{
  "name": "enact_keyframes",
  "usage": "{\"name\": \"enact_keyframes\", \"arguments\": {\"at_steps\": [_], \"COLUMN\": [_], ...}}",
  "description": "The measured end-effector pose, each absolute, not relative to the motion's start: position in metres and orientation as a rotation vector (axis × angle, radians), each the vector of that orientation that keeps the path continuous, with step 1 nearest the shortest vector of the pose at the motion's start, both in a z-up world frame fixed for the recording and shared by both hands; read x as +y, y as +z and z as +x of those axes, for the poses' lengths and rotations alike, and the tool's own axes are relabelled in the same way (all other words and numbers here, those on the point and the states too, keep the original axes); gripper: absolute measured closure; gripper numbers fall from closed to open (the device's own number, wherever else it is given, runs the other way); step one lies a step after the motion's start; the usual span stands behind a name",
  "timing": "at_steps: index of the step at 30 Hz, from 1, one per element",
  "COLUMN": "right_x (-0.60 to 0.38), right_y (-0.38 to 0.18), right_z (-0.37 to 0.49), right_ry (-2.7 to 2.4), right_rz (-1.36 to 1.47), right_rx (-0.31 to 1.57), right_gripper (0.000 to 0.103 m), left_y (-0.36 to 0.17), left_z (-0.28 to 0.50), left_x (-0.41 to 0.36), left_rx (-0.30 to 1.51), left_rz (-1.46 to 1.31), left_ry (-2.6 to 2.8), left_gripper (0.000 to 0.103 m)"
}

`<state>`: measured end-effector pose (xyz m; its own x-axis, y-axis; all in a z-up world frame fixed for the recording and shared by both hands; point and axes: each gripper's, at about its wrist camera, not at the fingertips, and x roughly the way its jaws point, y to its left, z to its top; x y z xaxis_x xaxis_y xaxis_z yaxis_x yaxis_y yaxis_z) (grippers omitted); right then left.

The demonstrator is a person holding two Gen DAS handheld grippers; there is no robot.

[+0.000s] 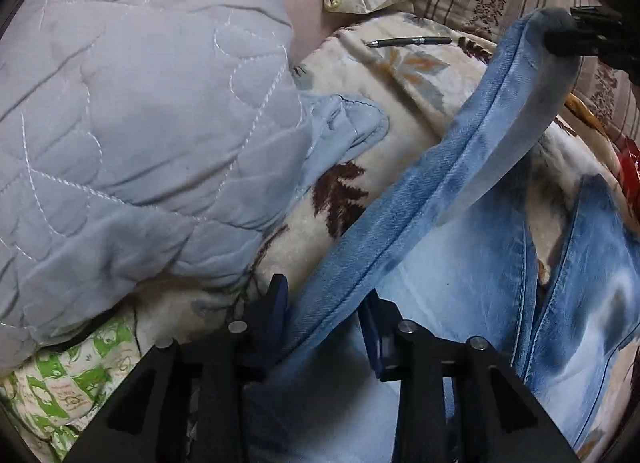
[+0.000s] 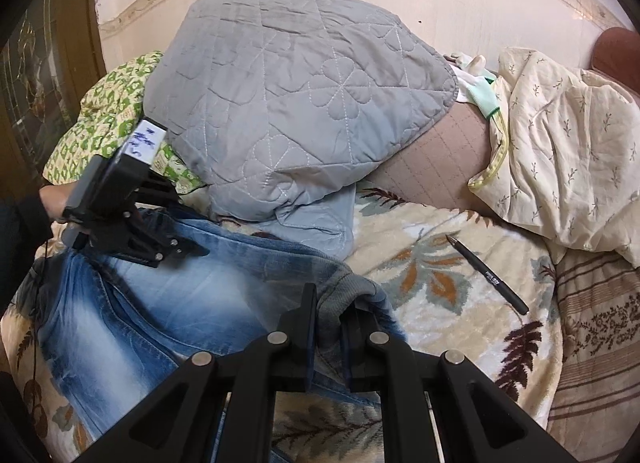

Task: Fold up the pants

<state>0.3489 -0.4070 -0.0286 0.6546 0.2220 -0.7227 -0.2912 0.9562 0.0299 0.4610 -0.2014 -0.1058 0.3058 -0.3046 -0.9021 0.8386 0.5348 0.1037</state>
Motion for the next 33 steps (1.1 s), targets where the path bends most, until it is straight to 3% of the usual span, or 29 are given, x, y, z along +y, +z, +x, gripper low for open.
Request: {"name": "enact_keyframes", "arguments": {"at_steps": [4,7,14,23,33], "right_x": [-0.407,-0.407,-0.408,-0.388,-0.407], "right_y": [-0.031,-0.032,-0.018,0.003,-0.028], "right_z": [0.352,0.353,0.342,0.272,0.184], "right_ry": [0.284,0.27,0.197,0.023,-0.013], "right_rz": [-0.084,-0.076,-0.072,-0.122,0.102], "right_rx": [0.807,0.803,0.789,0.75,0.857], "right_gripper": [0.093,0.093,0.093,0.093,0.093], "left_y": [-0.107,-0.1,-0.062,-0.004,-0.035], "left_z": [0.453,0.447,0.416,0.312,0.207], "left_x": [-0.2,-0.199,-0.196,-0.194,-0.195], "left_rx": [0.974,0.959,0.877,0.696,0.653], "left_rz": [0.663,0.665,0.731,0.81,0.744], "left_ry": [-0.836,-0.83,-0.777,-0.528,-0.43], "left_gripper": [0.09,0.096,0.097,0.097,0.097]}}
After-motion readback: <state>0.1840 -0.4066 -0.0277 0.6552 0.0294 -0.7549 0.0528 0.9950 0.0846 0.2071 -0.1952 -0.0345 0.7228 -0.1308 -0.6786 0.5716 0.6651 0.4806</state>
